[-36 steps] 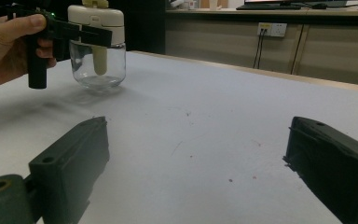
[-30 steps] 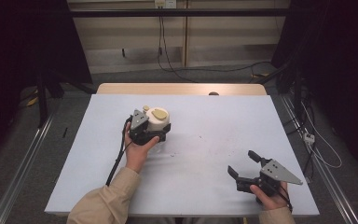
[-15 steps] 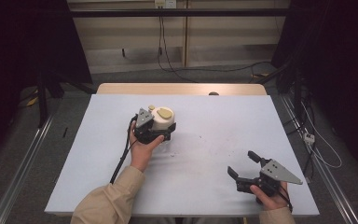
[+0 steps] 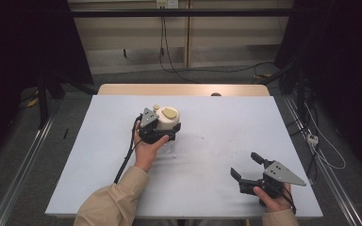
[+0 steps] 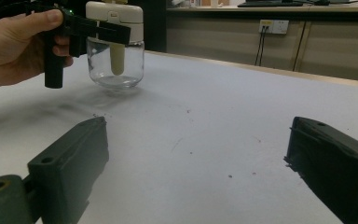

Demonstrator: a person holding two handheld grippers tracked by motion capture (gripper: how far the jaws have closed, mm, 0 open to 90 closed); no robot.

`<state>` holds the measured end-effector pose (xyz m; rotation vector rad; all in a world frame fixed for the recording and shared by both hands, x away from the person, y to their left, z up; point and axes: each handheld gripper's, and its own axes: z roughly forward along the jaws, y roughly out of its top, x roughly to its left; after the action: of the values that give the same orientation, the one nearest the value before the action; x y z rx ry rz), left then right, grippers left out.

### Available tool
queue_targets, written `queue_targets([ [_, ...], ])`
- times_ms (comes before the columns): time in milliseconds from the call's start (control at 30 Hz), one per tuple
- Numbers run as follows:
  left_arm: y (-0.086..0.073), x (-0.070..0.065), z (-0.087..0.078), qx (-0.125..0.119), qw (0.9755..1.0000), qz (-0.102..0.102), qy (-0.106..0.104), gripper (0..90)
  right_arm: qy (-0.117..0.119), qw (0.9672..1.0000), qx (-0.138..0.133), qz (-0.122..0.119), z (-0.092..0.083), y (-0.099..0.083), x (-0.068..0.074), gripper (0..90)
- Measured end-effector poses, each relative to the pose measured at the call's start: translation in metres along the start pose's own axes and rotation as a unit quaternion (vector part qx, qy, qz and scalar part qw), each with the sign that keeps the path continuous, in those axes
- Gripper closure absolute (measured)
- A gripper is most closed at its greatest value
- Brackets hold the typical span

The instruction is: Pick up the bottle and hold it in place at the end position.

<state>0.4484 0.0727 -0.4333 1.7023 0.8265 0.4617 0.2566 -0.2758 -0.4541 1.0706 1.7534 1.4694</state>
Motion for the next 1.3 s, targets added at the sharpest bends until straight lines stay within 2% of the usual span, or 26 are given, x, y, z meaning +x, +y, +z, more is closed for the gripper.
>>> queue_targets([
  [300, 0.002, -0.006, 0.004, 0.004, 1.0000, 0.003, -0.007, 6.3, 0.002, 1.0000, -0.001, 0.001, 0.000, 0.000, 0.000, 5.4],
  [633, 0.003, -0.007, 0.006, 0.001, 1.0000, 0.003, -0.006, 6.3, 0.001, 1.0000, -0.002, 0.003, 0.000, -0.001, -0.001, 5.2],
  [1300, 0.002, -0.015, 0.015, 0.005, 0.9998, 0.008, -0.017, 6.3, 0.001, 1.0000, -0.002, 0.001, 0.000, 0.000, 0.000, 5.2],
])
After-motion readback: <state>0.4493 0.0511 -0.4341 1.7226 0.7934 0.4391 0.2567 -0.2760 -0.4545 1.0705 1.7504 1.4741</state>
